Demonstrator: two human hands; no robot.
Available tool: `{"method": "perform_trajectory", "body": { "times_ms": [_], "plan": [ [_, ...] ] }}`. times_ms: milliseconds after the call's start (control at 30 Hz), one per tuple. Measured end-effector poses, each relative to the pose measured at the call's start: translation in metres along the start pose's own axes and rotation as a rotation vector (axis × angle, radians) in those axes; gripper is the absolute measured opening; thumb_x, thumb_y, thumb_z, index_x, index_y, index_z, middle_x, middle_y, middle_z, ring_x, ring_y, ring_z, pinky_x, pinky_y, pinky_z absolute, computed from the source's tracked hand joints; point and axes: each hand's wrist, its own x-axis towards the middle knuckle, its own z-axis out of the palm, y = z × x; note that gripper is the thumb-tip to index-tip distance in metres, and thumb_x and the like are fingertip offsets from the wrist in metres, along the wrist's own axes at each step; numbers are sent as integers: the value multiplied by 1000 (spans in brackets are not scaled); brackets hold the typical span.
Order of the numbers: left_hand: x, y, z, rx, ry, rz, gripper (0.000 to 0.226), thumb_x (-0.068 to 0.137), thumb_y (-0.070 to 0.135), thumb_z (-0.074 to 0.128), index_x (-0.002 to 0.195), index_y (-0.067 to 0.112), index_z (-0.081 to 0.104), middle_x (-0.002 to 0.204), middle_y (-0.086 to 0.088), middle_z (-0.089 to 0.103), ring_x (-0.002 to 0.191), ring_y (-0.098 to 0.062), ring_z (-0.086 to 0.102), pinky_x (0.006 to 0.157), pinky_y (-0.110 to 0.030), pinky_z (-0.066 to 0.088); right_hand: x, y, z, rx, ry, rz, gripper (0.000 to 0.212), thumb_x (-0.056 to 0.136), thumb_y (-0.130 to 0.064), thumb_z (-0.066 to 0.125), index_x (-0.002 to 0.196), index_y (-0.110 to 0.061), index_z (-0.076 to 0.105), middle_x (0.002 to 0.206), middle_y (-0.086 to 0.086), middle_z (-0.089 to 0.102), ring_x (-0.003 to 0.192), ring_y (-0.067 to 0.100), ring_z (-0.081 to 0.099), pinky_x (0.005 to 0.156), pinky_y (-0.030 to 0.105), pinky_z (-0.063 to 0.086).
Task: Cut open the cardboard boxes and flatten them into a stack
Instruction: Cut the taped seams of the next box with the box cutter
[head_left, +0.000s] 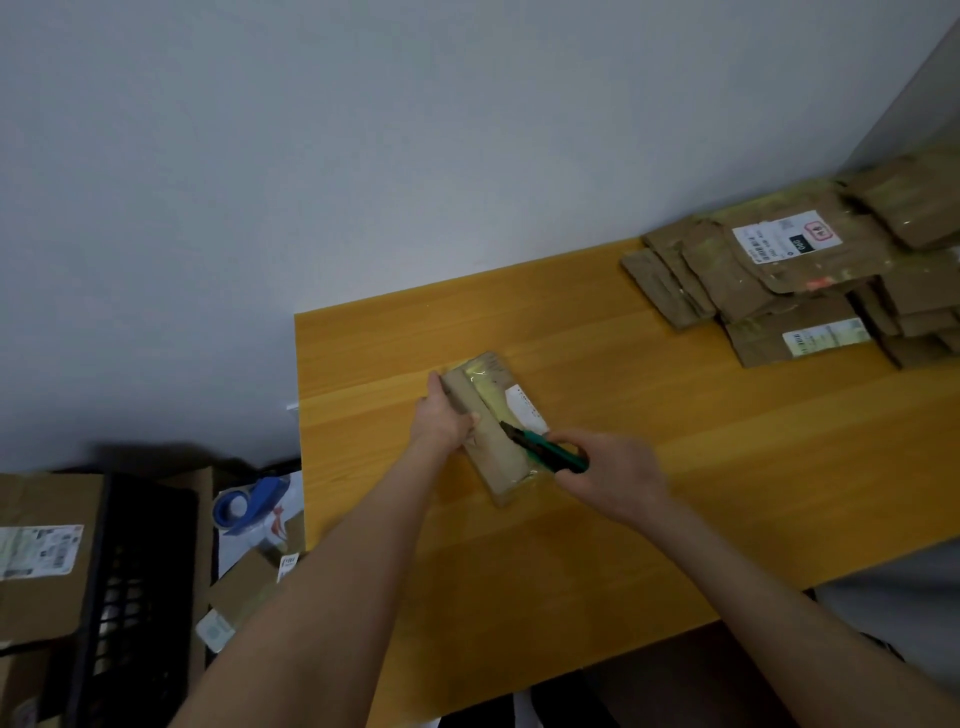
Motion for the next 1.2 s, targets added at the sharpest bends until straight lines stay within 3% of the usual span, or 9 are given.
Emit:
{"method": "perform_trajectory", "body": {
  "times_ms": [133, 267, 367, 467, 567, 667, 800, 1000, 1200],
  "plan": [
    [1, 1, 2, 37, 13, 4, 92, 87, 19, 69, 154, 25, 6, 144, -15, 38, 122, -38, 49, 86, -52, 54, 12, 16, 8, 201, 295, 46, 53, 87, -30, 60, 138, -28, 47, 74, -7, 60, 48, 7, 46, 39, 16, 26],
    [1, 0, 2, 82, -39, 85, 87, 89, 18, 67, 154, 23, 8, 145, -13, 39, 124, -36, 48, 92, -50, 51, 38, 41, 17, 212, 123, 222, 47, 97, -33, 48, 143, -27, 39, 93, -2, 64, 59, 10, 53, 43, 21, 32],
    [0, 5, 5, 219, -11, 208, 81, 92, 19, 62, 154, 19, 11, 151, -12, 33, 132, -31, 42, 105, -41, 40, 51, 65, 32, 303, 81, 398, 45, 100, -27, 46, 145, -23, 39, 119, 7, 63, 90, 23, 61, 64, 31, 49],
    [-5, 9, 15, 227, -1, 243, 75, 94, 25, 59, 153, 20, 13, 151, -12, 29, 131, -30, 41, 103, -41, 40, 63, 83, 47, 325, 42, 486, 46, 100, -18, 45, 146, -23, 37, 128, 10, 57, 107, 29, 58, 75, 35, 48],
    [-13, 9, 24, 198, -8, 217, 91, 89, 40, 63, 154, 19, 4, 154, -9, 21, 132, -29, 40, 104, -43, 41, 67, 96, 52, 241, -25, 516, 49, 99, -14, 45, 146, -25, 37, 130, 12, 51, 111, 31, 53, 83, 39, 49],
    [-19, 12, 28, 226, 24, 157, 106, 82, 50, 68, 154, 18, -3, 156, -7, 17, 133, -29, 40, 102, -45, 42, 68, 91, 45, 113, -20, 444, 48, 99, -31, 46, 146, -28, 38, 130, 11, 49, 114, 29, 49, 90, 42, 48],
    [-26, 22, 35, 330, 72, 74, 108, 81, 59, 64, 153, 14, -3, 150, -9, 26, 126, -33, 47, 90, -45, 45, 79, 44, 31, 254, -40, 167, 54, 96, -43, 46, 145, -23, 36, 135, 8, 50, 120, 27, 49, 88, 37, 45],
    [-25, 28, 42, 454, 113, -10, 109, 83, 64, 59, 153, 8, -4, 146, -13, 30, 118, -34, 53, 74, -38, 41, 88, 9, 35, 147, -178, 275, 40, 89, -49, 57, 118, -23, 60, 113, 5, 64, 101, 27, 61, 68, 27, 42],
    [-20, 35, 43, 415, 82, -45, 108, 84, 47, 69, 152, 3, -3, 144, -18, 31, 124, -39, 49, 92, -43, 44, 89, -2, 37, 63, -157, 331, 39, 92, -45, 57, 118, -16, 54, 120, 9, 61, 110, 30, 58, 71, 29, 38]
  ]
}}
